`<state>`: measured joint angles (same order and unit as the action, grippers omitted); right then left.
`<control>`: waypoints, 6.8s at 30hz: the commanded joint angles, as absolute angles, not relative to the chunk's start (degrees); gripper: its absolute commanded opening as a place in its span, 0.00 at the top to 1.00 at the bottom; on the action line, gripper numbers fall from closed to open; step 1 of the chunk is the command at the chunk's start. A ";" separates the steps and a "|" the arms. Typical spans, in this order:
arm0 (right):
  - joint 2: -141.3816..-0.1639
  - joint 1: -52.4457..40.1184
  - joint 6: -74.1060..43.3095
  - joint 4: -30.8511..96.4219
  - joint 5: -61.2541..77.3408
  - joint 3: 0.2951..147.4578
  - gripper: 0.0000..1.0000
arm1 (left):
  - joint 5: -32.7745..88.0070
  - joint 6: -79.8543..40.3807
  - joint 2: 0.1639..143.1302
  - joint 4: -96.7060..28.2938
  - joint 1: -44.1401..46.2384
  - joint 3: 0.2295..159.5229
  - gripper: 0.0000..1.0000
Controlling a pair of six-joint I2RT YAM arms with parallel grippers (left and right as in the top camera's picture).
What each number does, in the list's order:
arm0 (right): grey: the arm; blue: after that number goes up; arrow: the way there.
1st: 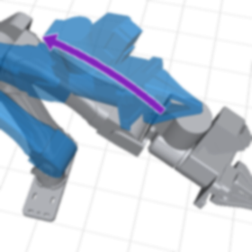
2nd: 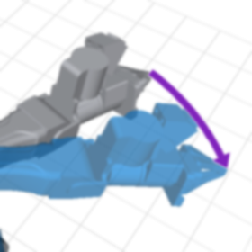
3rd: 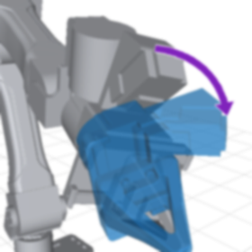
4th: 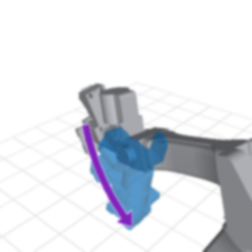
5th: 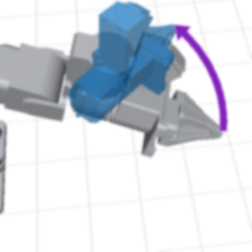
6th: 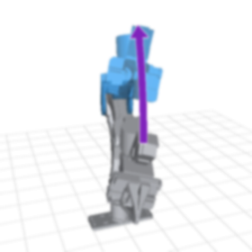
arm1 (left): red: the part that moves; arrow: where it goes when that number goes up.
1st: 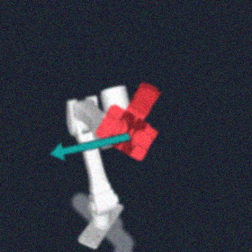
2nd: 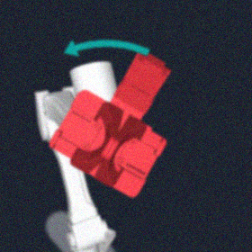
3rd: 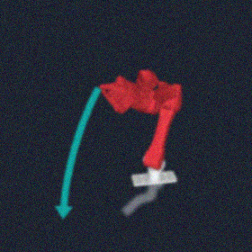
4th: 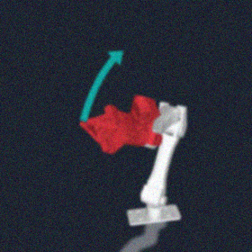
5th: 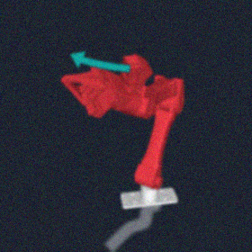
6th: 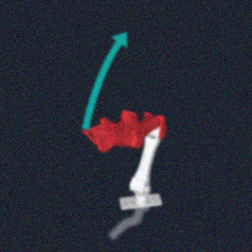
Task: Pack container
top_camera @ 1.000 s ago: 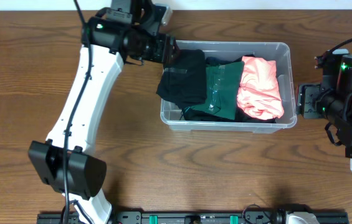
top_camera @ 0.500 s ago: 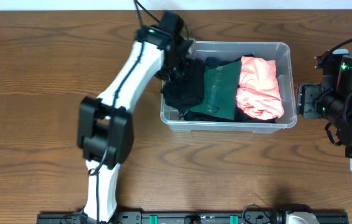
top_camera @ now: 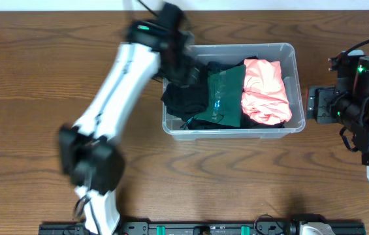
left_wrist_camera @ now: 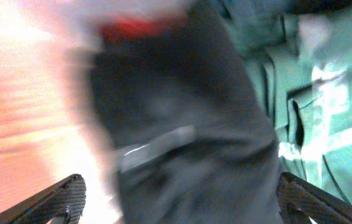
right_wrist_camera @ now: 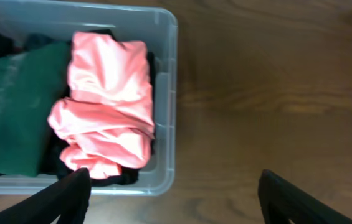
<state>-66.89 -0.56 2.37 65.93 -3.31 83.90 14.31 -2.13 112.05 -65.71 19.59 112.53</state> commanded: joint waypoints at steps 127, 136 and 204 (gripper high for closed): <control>-12.05 4.27 3.16 42.02 7.29 36.60 0.01 | 14.35 3.64 26.11 -69.38 -6.24 54.33 0.02; -2.61 0.73 3.53 3.55 8.38 7.75 0.01 | 14.35 3.62 26.11 -69.38 -6.24 54.33 0.02; -1.78 0.34 3.29 3.97 7.94 0.54 0.01 | 12.84 5.15 0.23 -2.74 4.95 0.23 0.02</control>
<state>-1.98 1.61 3.01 3.55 7.90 0.47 12.03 4.56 0.62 -0.71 4.69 1.15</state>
